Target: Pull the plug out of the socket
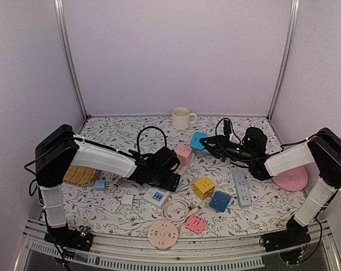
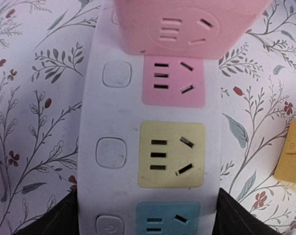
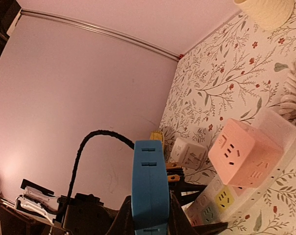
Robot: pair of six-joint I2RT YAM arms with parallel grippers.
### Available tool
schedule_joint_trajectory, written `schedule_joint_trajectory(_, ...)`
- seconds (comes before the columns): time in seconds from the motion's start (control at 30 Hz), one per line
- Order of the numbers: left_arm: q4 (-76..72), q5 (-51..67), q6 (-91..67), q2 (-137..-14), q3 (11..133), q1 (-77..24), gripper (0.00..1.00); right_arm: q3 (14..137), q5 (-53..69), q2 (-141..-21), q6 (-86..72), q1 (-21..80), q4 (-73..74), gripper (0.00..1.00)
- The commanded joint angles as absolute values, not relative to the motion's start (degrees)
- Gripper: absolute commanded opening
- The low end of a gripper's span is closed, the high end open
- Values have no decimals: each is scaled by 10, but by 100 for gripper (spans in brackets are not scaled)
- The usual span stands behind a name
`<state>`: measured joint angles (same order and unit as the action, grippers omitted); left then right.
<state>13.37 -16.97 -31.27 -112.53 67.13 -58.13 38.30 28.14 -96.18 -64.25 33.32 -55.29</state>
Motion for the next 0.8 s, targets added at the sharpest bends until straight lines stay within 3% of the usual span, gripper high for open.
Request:
schedule_joint_trajectory(0.0, 168, -158, -303, -1150, 650, -589, 13, 340, 228, -901, -562, 299, -450, 7)
schedule_joint_trajectory(0.37, 170, -158, -304, -1144, 650, -590, 13, 252, 171, -773, -474, 154, -281, 10)
schedule_joint_trajectory(0.77, 173, -149, -307, -1142, 653, -591, 15, 238, 201, -801, -434, 36, -265, 18)
